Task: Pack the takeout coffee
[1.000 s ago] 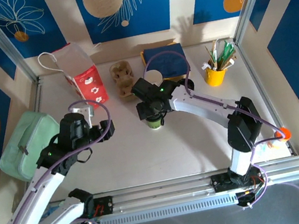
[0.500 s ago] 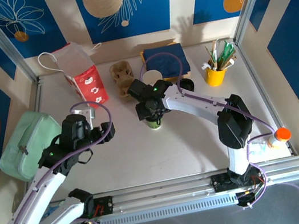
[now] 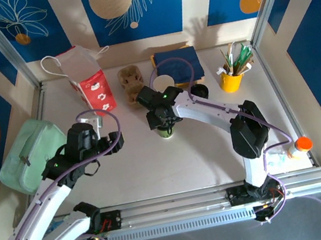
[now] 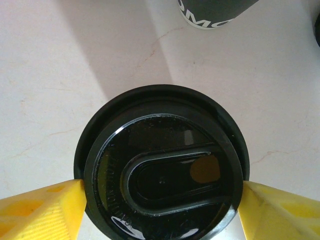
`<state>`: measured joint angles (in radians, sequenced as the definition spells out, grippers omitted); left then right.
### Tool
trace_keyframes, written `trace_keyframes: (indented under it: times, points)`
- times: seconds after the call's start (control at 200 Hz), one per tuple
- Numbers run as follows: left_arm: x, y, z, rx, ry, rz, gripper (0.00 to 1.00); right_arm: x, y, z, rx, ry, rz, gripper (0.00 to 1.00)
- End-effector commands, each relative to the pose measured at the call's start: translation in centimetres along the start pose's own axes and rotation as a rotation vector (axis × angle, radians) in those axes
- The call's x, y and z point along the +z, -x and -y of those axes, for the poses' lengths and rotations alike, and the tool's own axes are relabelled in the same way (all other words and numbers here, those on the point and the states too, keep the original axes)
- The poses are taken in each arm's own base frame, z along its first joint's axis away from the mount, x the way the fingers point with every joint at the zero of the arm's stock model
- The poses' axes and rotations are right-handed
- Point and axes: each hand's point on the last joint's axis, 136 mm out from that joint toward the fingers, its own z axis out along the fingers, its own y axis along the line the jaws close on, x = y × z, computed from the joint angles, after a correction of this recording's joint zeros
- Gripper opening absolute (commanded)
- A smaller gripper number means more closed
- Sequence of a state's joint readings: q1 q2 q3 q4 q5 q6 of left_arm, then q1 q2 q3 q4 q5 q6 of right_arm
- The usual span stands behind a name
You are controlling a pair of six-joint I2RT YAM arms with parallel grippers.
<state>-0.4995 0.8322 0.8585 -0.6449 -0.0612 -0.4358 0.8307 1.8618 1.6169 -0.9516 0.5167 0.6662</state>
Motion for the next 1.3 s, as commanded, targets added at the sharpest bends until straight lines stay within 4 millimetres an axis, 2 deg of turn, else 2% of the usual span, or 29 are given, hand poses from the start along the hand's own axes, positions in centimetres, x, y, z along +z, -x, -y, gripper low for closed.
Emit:
trace_keyframes:
  times: [0.0,0.34,0.705,0.875,1.11,1.296]
  points:
    - [0.0,-0.2,-0.4,-0.002,0.012,0.000,0.82,0.1,0.1,-0.2,0.026,0.012,-0.018,0.78]
    - [0.0,-0.2,-0.4,-0.003,0.013,-0.001,0.83,0.5,0.3,-0.2,0.040,0.019,-0.033,0.81]
    - [0.1,-0.4,-0.5,-0.007,0.012,-0.004,0.83,1.3,-0.1,-0.1,0.031,0.005,-0.055,0.76]
    - [-0.1,-0.2,-0.4,-0.007,0.012,0.002,0.83,0.9,0.0,0.2,0.028,-0.004,-0.047,0.76]
    - [-0.3,0.2,-0.4,-0.001,0.013,0.011,0.83,0.0,0.1,1.9,0.035,-0.033,-0.034,0.76]
    - [-0.5,0.4,-0.3,0.004,0.013,0.012,0.83,-0.6,0.1,4.3,0.073,-0.048,-0.013,0.76]
